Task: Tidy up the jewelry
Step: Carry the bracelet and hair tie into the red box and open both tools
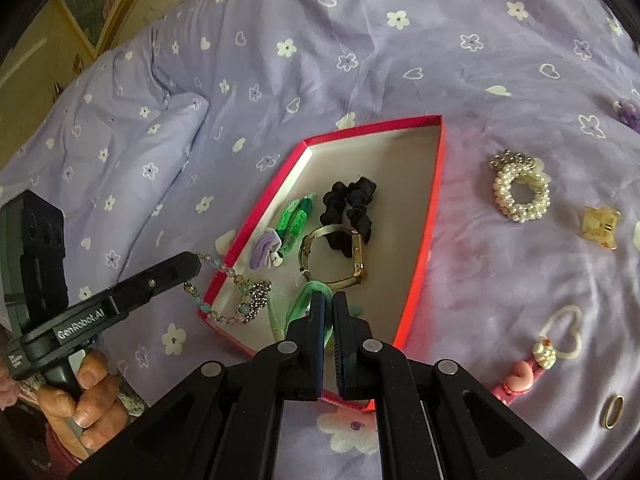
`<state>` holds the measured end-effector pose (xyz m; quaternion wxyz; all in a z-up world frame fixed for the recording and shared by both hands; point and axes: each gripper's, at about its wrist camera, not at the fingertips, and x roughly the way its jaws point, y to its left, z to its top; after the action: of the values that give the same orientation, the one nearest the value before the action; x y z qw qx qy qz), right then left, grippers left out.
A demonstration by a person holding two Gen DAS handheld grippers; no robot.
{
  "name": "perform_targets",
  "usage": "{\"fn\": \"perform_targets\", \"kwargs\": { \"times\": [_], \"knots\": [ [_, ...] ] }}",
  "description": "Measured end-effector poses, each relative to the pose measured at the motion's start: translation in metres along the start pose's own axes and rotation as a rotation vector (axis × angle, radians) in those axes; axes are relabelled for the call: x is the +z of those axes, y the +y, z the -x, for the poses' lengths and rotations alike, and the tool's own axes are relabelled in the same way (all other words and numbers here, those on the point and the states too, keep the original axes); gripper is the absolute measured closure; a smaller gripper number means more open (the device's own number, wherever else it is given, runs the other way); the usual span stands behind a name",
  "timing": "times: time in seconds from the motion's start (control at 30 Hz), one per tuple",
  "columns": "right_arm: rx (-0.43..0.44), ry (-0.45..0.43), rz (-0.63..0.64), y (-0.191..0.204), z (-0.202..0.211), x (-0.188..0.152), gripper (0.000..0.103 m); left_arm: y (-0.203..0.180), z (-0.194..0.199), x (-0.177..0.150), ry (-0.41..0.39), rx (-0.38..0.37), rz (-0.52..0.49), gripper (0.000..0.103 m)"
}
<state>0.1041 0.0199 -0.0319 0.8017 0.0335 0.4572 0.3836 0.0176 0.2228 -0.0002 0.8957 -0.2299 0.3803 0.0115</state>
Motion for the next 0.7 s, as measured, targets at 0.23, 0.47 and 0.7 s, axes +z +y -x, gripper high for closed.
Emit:
{"fn": "perform_targets", "kwargs": {
  "times": [0.23,0.47,0.7],
  "knots": [
    [-0.047,0.055,0.034,0.004,-0.024,0.001,0.099,0.022,-0.021,-0.002,0.025,0.031,0.042,0.097],
    [-0.088,0.098,0.064,0.004,-0.044,0.003,0.099,0.044,-0.040,-0.008,0.063,0.106,0.061,0.097],
    [-0.088,0.111,0.067,0.003,-0.050,0.005,0.097,0.051,-0.049,-0.014,0.091,0.139,0.058,0.097]
  ]
}}
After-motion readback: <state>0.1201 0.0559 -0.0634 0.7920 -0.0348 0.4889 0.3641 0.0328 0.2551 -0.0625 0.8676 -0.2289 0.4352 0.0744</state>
